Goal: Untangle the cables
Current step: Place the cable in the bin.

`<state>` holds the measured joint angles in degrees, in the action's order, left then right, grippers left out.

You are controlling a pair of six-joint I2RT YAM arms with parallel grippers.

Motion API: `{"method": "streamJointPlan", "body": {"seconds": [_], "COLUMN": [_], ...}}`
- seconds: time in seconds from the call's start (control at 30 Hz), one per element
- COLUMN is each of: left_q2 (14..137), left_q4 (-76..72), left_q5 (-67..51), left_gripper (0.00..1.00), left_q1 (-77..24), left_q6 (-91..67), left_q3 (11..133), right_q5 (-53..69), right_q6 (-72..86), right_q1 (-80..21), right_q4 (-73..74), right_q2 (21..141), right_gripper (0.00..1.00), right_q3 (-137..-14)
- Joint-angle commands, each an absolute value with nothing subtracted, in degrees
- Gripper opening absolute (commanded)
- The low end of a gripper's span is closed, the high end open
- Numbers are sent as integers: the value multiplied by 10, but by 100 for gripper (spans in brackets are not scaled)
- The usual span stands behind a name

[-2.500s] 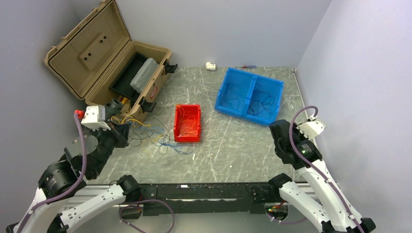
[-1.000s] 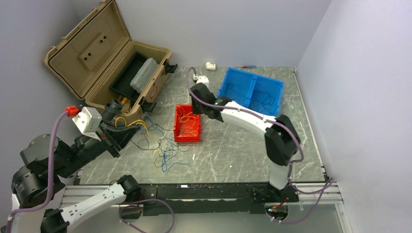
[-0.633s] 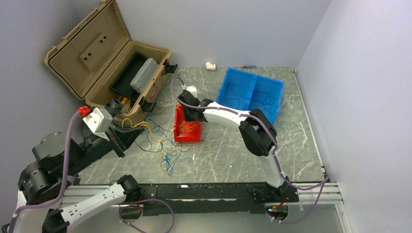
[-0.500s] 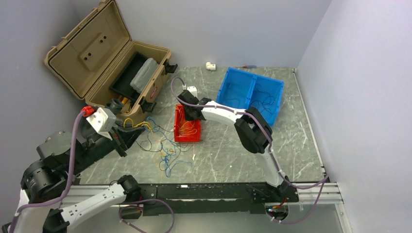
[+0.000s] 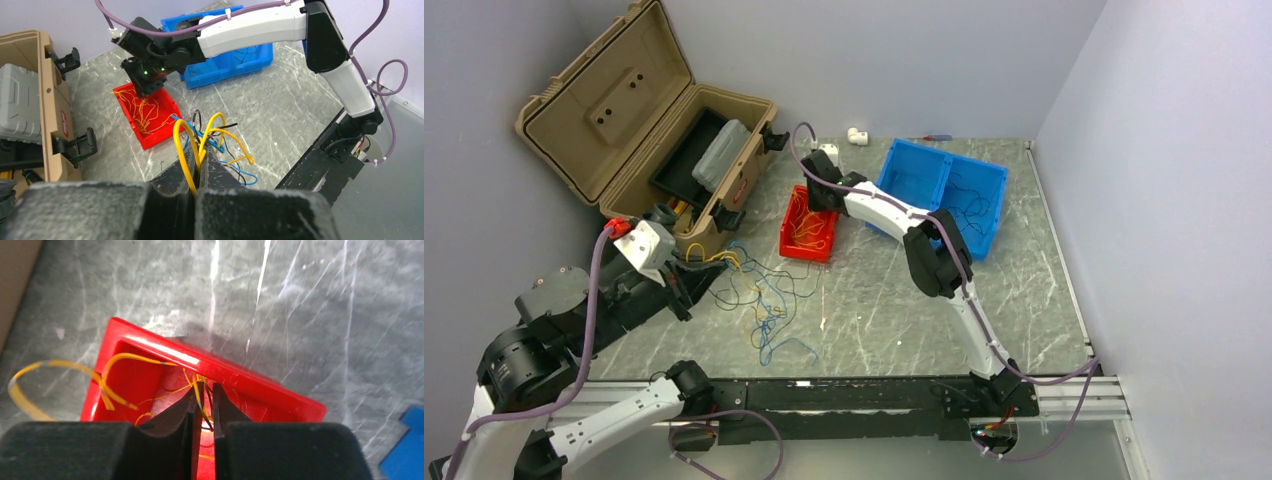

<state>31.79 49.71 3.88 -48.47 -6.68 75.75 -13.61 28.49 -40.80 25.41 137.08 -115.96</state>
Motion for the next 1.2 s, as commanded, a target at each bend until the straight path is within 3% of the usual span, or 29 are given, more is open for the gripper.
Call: {"method": "streamJointPlan", "body": {"seconds": [0.0,0.3,0.43,0.5,0.7,0.93,1.17], "left_q2": [331,325,344,354,378,431,471], "left_q4": [462,460,459,449,382,320,277], "left_q5": [27,14,-22,-59,-146,-200,-237], "left_gripper": [0,0,0,0,0,0,0], "left_q1": [-487,-487,-486,-486,-487,-486,-487], "left_q6": [-76,-118,-131,-135,-133,-116,-115], "left_q3": [771,779,773,761,707,690,697], "right_q5": [-129,-106,-93,-69,63,215,357], "right_q6": [260,263,248,237,165,129,125], "right_q1": [-408,-410,-414,-414,-414,-412,-414], "right_q4": [248,219,195,175,97,41,7], "right_q2": [1336,1154,1052,994,791,560,471], "right_gripper": [19,51,83,92,92,81,77], "right_q3": [-1193,-1048,-960,-902,-699,-515,-444]}}
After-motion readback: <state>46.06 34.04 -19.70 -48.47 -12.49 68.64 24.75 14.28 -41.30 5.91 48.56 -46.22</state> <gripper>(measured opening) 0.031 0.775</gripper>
